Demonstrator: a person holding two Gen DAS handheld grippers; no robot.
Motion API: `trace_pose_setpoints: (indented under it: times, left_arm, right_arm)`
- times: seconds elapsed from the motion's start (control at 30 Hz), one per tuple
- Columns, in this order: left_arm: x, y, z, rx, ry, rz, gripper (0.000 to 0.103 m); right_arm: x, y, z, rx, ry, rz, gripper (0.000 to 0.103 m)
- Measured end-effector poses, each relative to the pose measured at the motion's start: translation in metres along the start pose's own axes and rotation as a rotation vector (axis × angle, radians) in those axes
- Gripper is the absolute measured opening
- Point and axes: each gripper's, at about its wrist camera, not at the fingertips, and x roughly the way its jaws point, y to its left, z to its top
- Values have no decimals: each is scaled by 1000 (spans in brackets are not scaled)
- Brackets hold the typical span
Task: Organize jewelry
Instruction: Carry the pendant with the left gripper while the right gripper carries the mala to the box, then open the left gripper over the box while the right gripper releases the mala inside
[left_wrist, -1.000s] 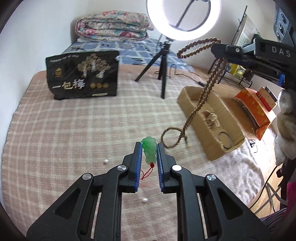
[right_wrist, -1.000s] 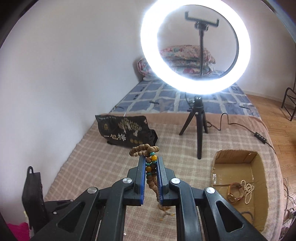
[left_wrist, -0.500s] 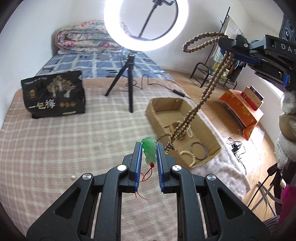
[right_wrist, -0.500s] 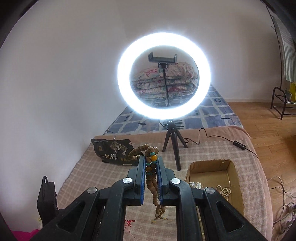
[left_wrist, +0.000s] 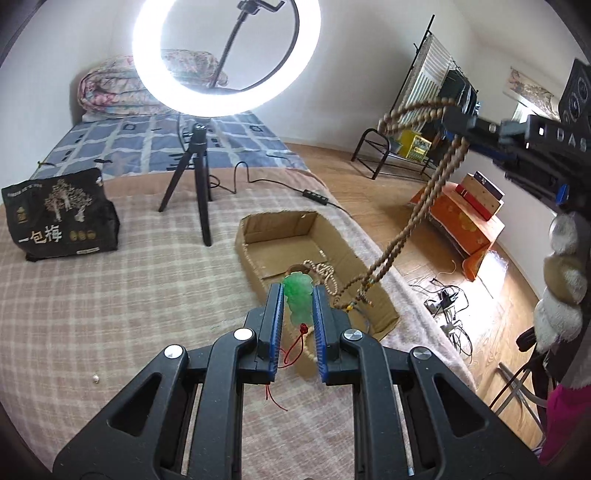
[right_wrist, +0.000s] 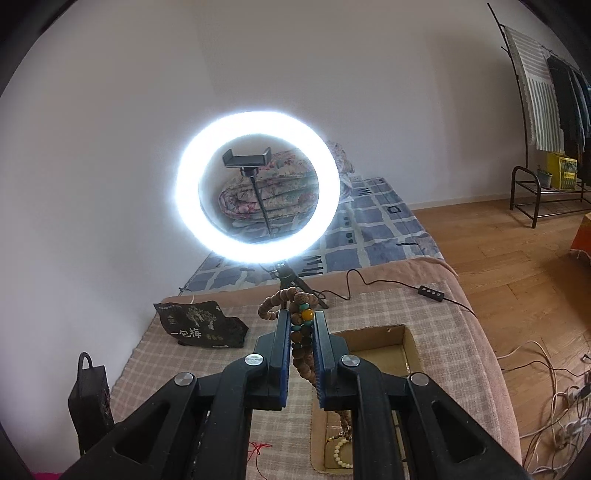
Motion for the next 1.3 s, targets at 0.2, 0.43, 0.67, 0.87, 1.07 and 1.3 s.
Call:
trace_pose_setpoints:
  times: [0.2,0.43,0.67,0.87,1.07,1.3]
  left_arm:
    - [14,-13,18,0,-21,-27,14]
    - [39,-22,33,14,-26,-29,14]
    - [64,-22,47,16,-30,-29,14]
    - [87,-22,54,11,-24,-25,14]
    - [114,-19,51,9,7,1,14]
    - [137,-16,45,23,41,53,14]
  right_arm:
    - [0,-27,-8,29,28,-25,9]
    - [9,-45,-18,34,63,-47,9]
    - [22,-64,-33,46,110,-65,9]
    - [41,-79,-53,56,172,-69,9]
    - [57,-88,-69,61,224,-63,9]
    - [76,-100,-92,76,300,-60,9]
